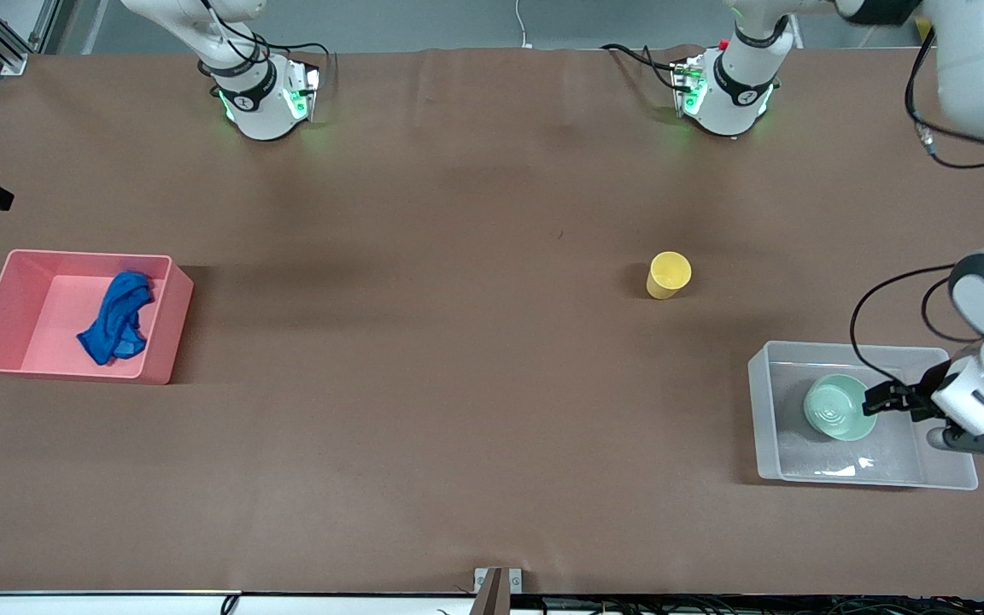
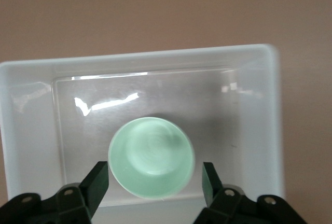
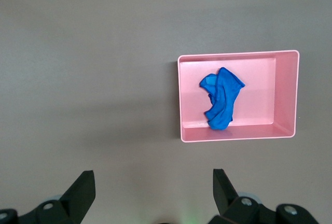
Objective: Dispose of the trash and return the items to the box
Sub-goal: 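Open the left gripper and lift it away from the bowl, then grasp the yellow cup with the left gripper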
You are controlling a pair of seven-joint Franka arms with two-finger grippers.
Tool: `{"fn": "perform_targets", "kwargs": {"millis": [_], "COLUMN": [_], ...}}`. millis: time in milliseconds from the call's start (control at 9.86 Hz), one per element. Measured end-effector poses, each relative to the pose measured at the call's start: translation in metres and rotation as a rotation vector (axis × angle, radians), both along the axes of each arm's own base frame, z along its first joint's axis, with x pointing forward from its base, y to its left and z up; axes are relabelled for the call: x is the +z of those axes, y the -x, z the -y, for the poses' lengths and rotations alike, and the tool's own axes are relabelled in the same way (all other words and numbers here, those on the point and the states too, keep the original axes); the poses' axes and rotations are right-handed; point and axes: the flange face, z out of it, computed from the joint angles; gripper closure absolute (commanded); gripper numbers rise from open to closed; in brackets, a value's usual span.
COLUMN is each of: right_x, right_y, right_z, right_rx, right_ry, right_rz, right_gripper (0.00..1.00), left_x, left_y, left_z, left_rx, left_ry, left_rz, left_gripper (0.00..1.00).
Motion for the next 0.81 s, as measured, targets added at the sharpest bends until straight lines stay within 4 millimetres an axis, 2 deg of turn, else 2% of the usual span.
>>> {"fn": "perform_targets", "kwargs": {"millis": [101, 203, 304, 406, 609, 812], "right_x": [-0.001, -0.001, -0.002, -0.002, -0.002, -0.002], "right_y": [-0.001, -0.002, -0.002, -0.002, -0.002, -0.002], "right_z": [-0.002, -0.003, -0.004, -0.004, -0.004, -0.004], "right_rx": [0.004, 0.007, 0.008, 0.008, 0.008, 0.008], "right_ry": [0.004, 0.005, 0.006, 0.007, 0.007, 0.007], "right_rz": [0.001, 0.002, 0.002, 0.001, 0.001, 0.001], "right_gripper": [0.0, 0.0, 0.0, 0.0, 0.0, 0.0], "left_x": [0.027, 0.044, 0.049, 0.04, -0.008, -0.06], "left_y": [0.023, 0.053, 0.087, 0.119, 0.179, 0.212], "left_z": [0.029, 0.066, 0.105, 0.138, 0.194, 0.215], "left_rx": [-0.003, 0.005, 0.014, 0.023, 0.018, 0.003], "left_ry": [-0.011, -0.01, -0.002, 0.003, -0.005, -0.011], "left_rz": [-0.005, -0.017, -0.038, -0.049, -0.063, -0.085], "left_gripper": [0.0, 0.0, 0.0, 0.0, 0.0, 0.05]}}
